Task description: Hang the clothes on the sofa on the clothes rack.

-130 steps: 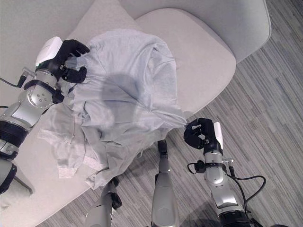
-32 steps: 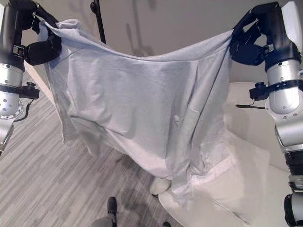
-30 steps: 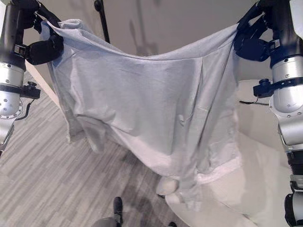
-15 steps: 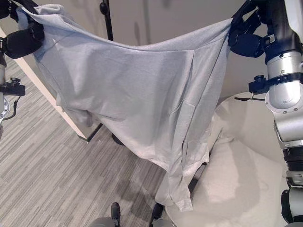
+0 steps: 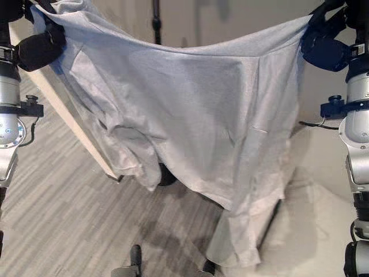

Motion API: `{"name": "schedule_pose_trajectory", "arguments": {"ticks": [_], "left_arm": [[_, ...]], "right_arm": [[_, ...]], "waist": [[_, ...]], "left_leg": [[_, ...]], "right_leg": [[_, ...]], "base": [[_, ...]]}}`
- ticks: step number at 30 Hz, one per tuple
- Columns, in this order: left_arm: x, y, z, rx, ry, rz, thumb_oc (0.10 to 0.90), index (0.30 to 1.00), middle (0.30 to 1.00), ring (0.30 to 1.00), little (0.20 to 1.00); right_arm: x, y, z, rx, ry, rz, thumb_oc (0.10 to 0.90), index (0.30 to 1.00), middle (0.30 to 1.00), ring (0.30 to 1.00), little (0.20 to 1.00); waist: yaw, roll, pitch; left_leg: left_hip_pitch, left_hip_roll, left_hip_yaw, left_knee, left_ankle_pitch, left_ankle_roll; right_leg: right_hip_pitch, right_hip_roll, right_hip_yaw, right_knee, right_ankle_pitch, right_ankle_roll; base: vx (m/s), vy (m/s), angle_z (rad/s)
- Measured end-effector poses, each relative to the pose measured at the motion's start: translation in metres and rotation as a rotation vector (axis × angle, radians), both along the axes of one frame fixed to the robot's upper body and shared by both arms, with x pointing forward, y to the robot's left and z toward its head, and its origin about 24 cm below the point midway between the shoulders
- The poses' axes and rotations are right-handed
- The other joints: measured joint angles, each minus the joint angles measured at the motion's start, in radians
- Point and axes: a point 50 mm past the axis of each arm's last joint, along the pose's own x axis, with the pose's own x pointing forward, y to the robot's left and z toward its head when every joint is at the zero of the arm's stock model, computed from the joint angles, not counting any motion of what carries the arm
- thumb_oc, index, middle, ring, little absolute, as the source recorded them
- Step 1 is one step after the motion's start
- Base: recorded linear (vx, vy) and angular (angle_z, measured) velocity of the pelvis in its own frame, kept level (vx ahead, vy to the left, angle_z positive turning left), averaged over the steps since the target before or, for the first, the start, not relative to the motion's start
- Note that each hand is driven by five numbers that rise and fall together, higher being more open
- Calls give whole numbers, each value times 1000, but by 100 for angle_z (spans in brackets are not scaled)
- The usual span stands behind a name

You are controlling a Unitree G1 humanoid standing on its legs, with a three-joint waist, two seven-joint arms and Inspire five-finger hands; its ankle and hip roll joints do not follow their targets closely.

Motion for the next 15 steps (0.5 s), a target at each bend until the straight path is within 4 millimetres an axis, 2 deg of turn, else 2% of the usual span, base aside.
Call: {"name": "schedule_pose_trajectory", "arguments": {"ticks": [1, 3, 4, 6, 7, 10, 11, 12, 14, 15], "left_arm": [[-4, -1, 8, 31, -32, 4, 400, 300, 300, 300, 300], [-7, 3, 15, 63, -44, 31, 400, 300, 300, 300, 300], [-7, 2, 15, 62, -46, 27, 400, 300, 300, 300, 300], [-8, 3, 18, 56, -61, 34, 400, 300, 300, 300, 300], [-8, 5, 18, 48, -65, 42, 400, 300, 300, 300, 300], [-9, 6, 19, 39, -71, 51, 400, 300, 300, 300, 300], [-8, 7, 18, 39, -67, 53, 400, 300, 300, 300, 300], [-7, 8, 17, 37, -62, 57, 400, 300, 300, 300, 300], [-6, 9, 16, 30, -56, 60, 400, 300, 300, 300, 300], [-7, 10, 18, 23, -69, 61, 400, 300, 300, 300, 300]], "right_arm": [[3, 15, -3, -34, 16, 41, 400, 300, 300, 300, 300], [14, 33, -6, -95, 47, 80, 400, 300, 300, 300, 300], [16, 36, -10, -107, 65, 94, 400, 300, 300, 300, 300], [16, 39, -9, -116, 64, 107, 400, 300, 300, 300, 300], [16, 40, -6, -117, 50, 112, 400, 300, 300, 300, 300], [14, 43, 8, -118, -6, 123, 400, 300, 300, 300, 300], [13, 41, 9, -115, -12, 118, 400, 300, 300, 300, 300], [13, 39, 11, -110, -19, 112, 400, 300, 300, 300, 300], [14, 34, 13, -99, -18, 88, 400, 300, 300, 300, 300], [14, 31, 15, -94, -23, 77, 400, 300, 300, 300, 300]], "waist": [[34, 2, -2], [57, 2, -1], [51, 5, 1], [50, 3, 0], [51, 0, 0], [46, 2, 1], [39, 0, 0], [28, -4, -2], [23, -12, -3], [26, -27, -6]], "left_leg": [[5, -38, 35, 4, -8, 39], [29, -43, 76, -2, -21, 65], [44, -41, 71, -3, -23, 70], [74, -31, 56, -31, -28, 76], [81, -33, 58, -39, -28, 77], [85, -35, 56, -54, -28, 77], [85, -40, 47, -55, -29, 75], [86, -48, 32, -56, -30, 73], [105, -69, 19, -59, -37, 63], [116, -81, 11, -60, -48, 50]], "right_leg": [[-75, -57, 7, 98, 48, 7], [-140, -99, -51, 210, 90, 5], [-163, -106, -62, 265, 51, 13], [-169, -20, 19, 264, -32, 46], [-172, 15, 32, 234, -44, 61], [-208, 110, 38, 112, -47, 53], [-205, 135, 75, 57, -44, 52], [-200, 148, 104, 7, -41, 54], [-166, 153, 103, -62, -24, 55], [-137, 152, 103, -75, 23, 24]], "base": [[78, 441, -39], [85, 174, -45], [95, 54, -6], [53, -5, 6], [40, -41, -5], [82, -67, 2], [110, -83, 27], [77, -67, 42], [144, -120, 37], [163, -139, 25]]}}
